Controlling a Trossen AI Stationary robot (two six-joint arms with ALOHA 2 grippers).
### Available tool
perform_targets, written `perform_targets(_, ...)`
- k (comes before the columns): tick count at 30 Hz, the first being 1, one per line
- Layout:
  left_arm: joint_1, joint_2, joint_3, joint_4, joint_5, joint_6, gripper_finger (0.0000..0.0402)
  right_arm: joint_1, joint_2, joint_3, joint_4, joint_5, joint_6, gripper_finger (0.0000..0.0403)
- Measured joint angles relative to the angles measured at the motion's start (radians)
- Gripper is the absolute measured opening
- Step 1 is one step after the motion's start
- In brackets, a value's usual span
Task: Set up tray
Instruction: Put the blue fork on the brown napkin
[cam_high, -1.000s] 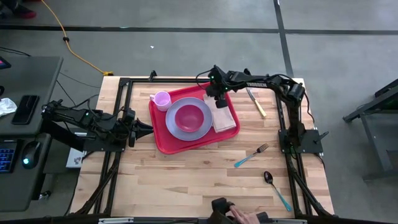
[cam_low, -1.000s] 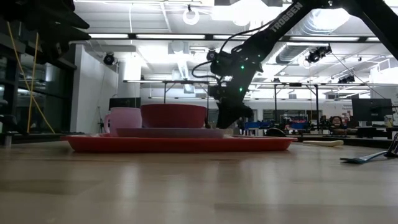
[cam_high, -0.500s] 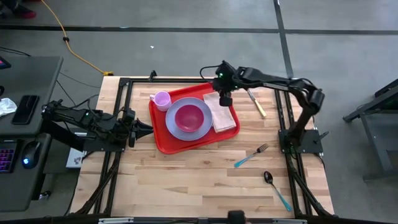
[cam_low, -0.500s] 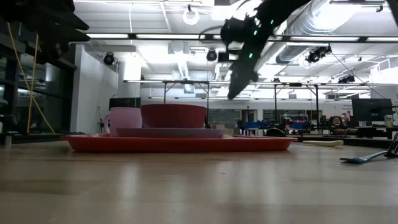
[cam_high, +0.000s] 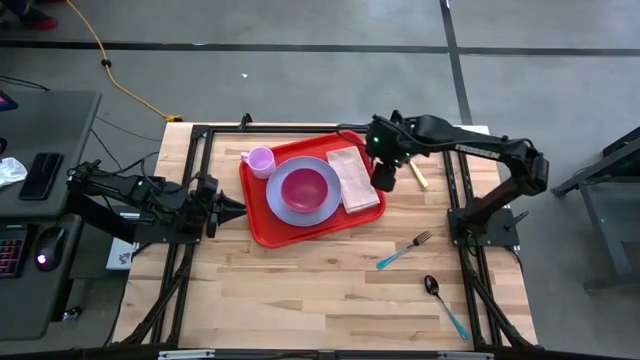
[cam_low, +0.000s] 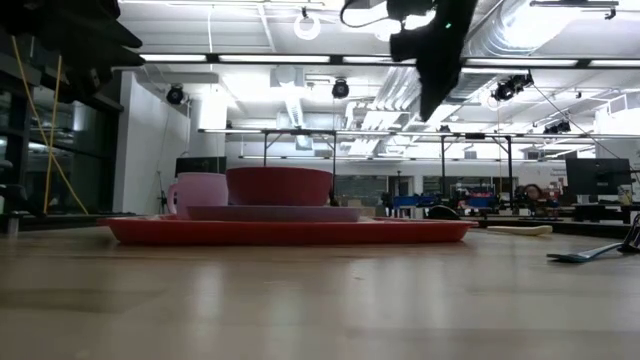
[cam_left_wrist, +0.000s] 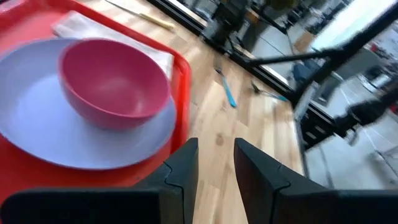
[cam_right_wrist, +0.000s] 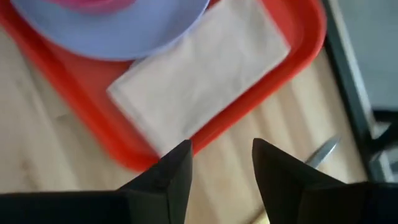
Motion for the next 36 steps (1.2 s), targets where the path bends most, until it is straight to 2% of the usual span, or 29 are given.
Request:
perform_targets(10,0.000,0.000,0.000,0.000,0.083,0.013,0.0134,0.138,-0.057,0.000,-0.174,-0.032,0.257,0.0146)
perform_targets(17,0.000,0.002,0.000,0.001,0.178,0.022,0.0134,0.319,-0.065,-0.003,-0.224,0.002,0.461,0.0142)
perform_targets(22,0.000,0.002,0.000,0.000,0.255,0.021,0.0134,0.490,-0.065,-0.004,-0.249,0.016,0.671,0.0142)
perform_targets(28,0.000,0.002,0.000,-0.002,0.349,0.021,0.0134,0.660,-0.065,-0.004,-0.301,0.004,1.001,0.0142)
perform_targets(36,0.000,0.002,0.000,-0.007,0.366,0.021,0.0134,0.797,-0.065,-0.004,-0.346,-0.034,1.309,0.0142)
